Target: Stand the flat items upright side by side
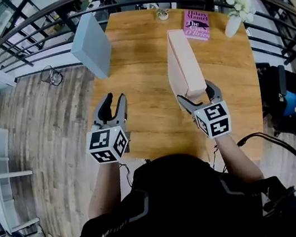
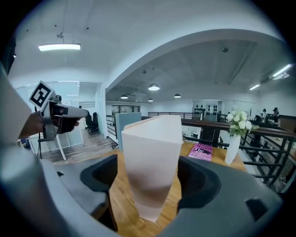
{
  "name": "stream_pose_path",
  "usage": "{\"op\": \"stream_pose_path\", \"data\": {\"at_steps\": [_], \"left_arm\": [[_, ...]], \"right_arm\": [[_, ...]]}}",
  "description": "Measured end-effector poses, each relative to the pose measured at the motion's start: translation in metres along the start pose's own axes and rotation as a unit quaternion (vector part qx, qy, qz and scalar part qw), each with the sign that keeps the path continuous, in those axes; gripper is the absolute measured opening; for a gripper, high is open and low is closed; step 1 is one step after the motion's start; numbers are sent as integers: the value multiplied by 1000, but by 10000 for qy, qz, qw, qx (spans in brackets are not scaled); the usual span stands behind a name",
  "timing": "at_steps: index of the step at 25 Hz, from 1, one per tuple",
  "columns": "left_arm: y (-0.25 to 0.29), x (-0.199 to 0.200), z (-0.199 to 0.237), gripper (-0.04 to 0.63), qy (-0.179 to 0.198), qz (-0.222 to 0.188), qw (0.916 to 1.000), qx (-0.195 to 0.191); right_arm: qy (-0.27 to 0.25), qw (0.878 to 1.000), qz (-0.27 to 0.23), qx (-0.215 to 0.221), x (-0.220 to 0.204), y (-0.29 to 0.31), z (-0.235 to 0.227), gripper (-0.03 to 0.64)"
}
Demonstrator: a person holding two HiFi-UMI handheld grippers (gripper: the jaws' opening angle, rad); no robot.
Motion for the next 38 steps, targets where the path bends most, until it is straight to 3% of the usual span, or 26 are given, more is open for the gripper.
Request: {"op": "stream_pose_path", "data": {"at_steps": [3,6,13,19,38], "left_arm": [[-6,-2,10,172,-57,47,9998,161],[-10,-5,26,169,-179,42,9993,334],[-27,3,70,155,174,-31,9985,523],[-40,8,118,140,-18,-141,9975,689],[-96,0,252,106,-151,-200,9924,1207]], "right_arm": [[52,10000,-39,-70,-1,7,-6,347],[113,9999,-89,-13,2,17,-4,336],[226,9997,-70,-7,13,56,8,325],[172,9998,-27,122,28,105,39,324],[465,9986,-213,151,69,250,117,324]]}}
Point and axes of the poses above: the fingertips, and each gripper's own axes: y forward along the fingers, z to its left, x out of its top, the point moved 1 cm from there along -y, backward along the fingers, and after that the axes turned 9 degrees about -z, right-handed, at the moved point
